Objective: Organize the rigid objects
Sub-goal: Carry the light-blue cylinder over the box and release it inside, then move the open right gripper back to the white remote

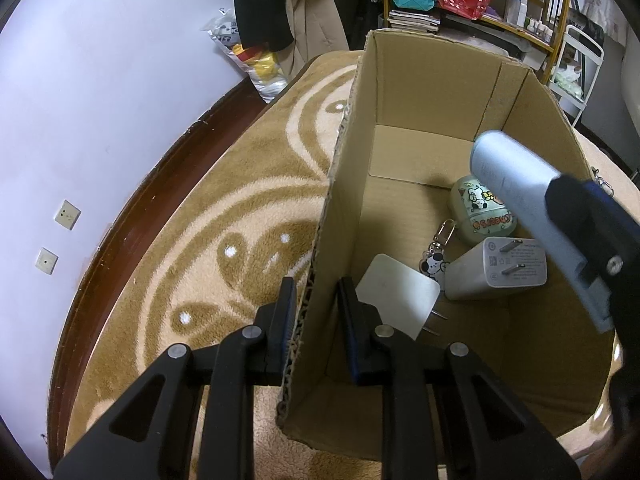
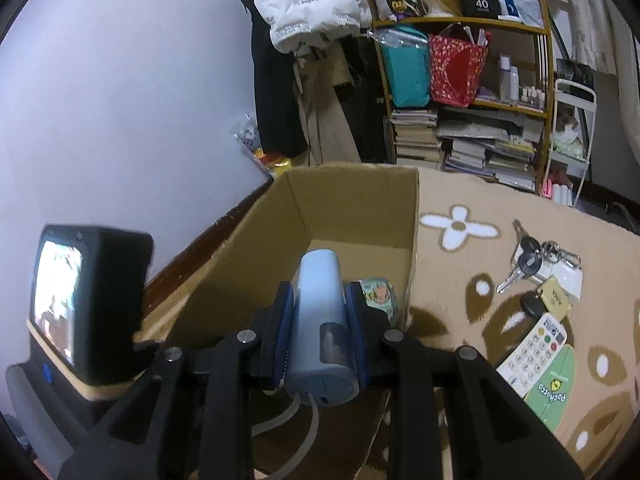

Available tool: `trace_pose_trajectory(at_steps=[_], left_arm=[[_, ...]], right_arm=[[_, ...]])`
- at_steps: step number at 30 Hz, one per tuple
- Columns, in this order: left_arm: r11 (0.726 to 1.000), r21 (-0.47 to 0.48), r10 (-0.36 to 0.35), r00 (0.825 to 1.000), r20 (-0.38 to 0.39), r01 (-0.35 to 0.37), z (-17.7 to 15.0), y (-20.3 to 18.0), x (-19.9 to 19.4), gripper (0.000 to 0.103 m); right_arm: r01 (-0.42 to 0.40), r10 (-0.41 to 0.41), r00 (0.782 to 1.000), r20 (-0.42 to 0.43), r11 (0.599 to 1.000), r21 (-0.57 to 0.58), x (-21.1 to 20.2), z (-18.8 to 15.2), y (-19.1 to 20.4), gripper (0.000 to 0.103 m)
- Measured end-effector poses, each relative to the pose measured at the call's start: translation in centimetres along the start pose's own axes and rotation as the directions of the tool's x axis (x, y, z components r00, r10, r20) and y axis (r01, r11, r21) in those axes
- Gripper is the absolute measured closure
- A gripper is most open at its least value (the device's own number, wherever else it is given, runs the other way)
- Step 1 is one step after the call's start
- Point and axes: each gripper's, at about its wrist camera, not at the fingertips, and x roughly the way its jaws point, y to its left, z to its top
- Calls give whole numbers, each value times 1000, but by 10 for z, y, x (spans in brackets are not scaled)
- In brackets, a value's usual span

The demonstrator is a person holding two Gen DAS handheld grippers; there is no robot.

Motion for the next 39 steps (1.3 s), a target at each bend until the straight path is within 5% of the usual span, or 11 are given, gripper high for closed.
trace_pose_trajectory(at_steps=[9,19,21,23,29,33,39], left_arm=[[1000,-3,-10,1000,3,10,-1,2,-2,83],[1000,-1,-7,1000,8,7,-3,0,-3,83],[1000,-5,-6,1000,11,6,-3,1,-4,83],[1000,-3,-4,1000,12,4,-4,0,-4,83],[1000,0,-1,1000,11,1,-4,-1,-4,83],[1000,-2,-1,1000,13,1,-4,-1,-4,82],[1000,0,1,1000,15,-1,-4,-1,-4,82]], right_arm=[[46,-47,998,-47,999,-22,8,-4,-2,75],[66,-64,998,26,995,-71,-17,13,2,76],[78,-76,997,30,996,-54,-22,15,-6,66],[79,-78,996,34,996,-30,-25,17,-14,38],[127,-129,991,46,991,50,-34,18,-46,3],[240,-244,970,24,965,107,-32,15,-67,0],[284,-284,959,-24,943,176,-26,2,-99,0]])
